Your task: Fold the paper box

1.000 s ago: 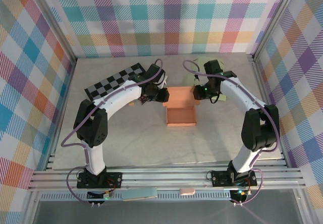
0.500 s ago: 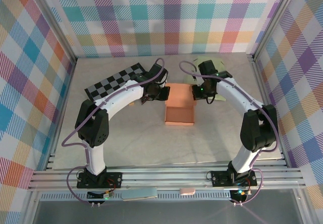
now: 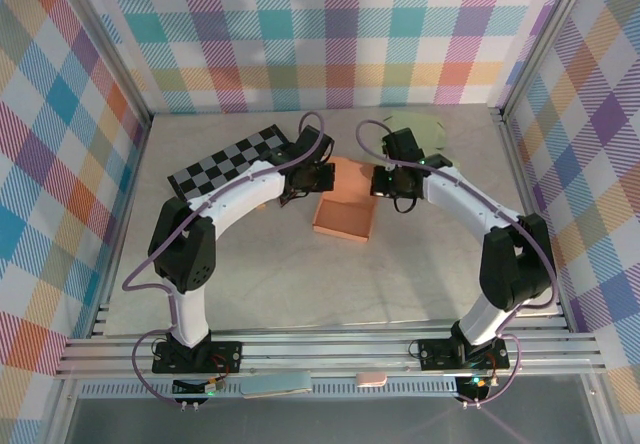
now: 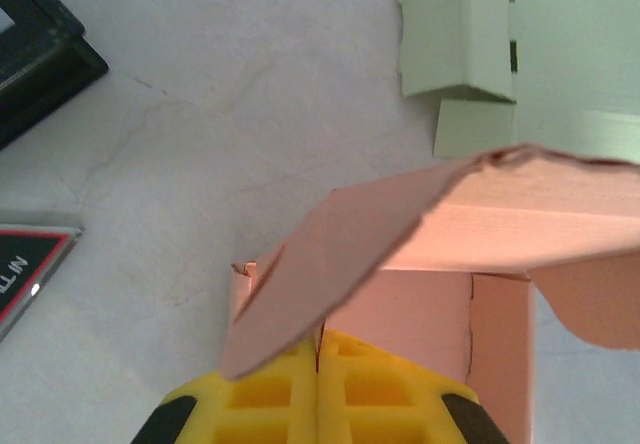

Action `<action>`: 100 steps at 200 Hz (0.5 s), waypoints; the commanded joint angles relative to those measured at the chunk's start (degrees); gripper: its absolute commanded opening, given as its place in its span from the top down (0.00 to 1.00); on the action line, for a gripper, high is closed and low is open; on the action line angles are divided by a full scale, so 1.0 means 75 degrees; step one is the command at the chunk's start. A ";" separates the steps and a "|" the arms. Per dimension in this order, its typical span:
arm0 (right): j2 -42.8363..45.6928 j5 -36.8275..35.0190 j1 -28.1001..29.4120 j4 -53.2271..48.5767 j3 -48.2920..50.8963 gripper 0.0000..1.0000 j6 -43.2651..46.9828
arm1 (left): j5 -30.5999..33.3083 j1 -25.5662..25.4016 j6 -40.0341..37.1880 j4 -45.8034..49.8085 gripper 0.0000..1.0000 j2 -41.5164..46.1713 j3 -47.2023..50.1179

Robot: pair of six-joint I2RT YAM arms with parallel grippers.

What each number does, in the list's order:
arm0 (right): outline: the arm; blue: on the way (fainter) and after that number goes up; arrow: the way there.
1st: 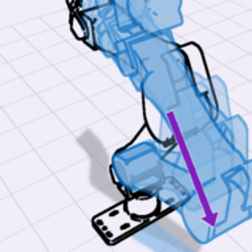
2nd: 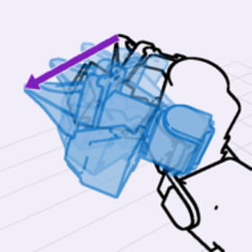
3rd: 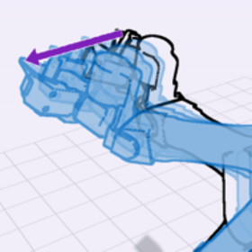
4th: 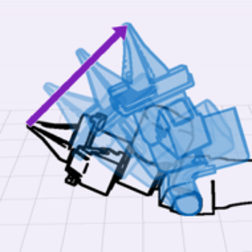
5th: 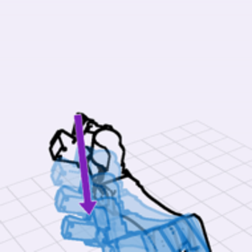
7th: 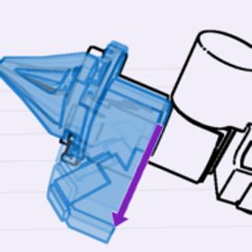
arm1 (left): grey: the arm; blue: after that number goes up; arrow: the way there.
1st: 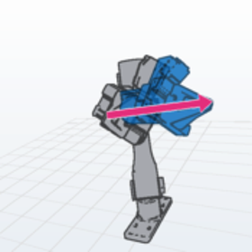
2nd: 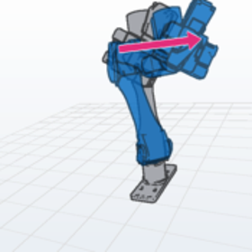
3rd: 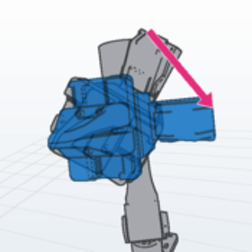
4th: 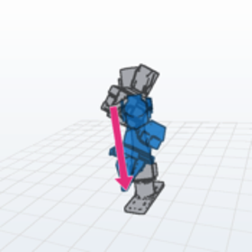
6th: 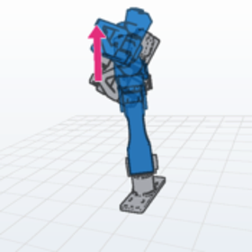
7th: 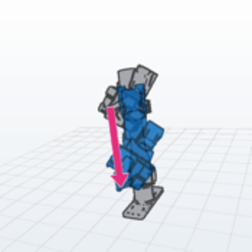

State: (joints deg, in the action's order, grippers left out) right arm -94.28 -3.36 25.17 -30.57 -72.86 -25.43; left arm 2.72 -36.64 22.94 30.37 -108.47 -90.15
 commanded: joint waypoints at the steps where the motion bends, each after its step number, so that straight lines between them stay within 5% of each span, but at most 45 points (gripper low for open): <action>1: 0.0165 0.0091 0.0245 0.1573 0.0082 1.00 -0.0488 | 0.0237 0.0076 0.0145 -0.0641 0.99 0.0423 0.0551; 100: -0.0841 0.0152 0.0530 0.3559 -0.0008 1.00 0.0380 | -0.0662 0.0900 0.0017 -0.3048 0.98 0.0728 0.1979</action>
State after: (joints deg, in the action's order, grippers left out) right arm -100.14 -5.45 28.36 -13.54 -72.10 -24.71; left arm 1.23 -30.39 23.14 14.00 -104.71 -78.00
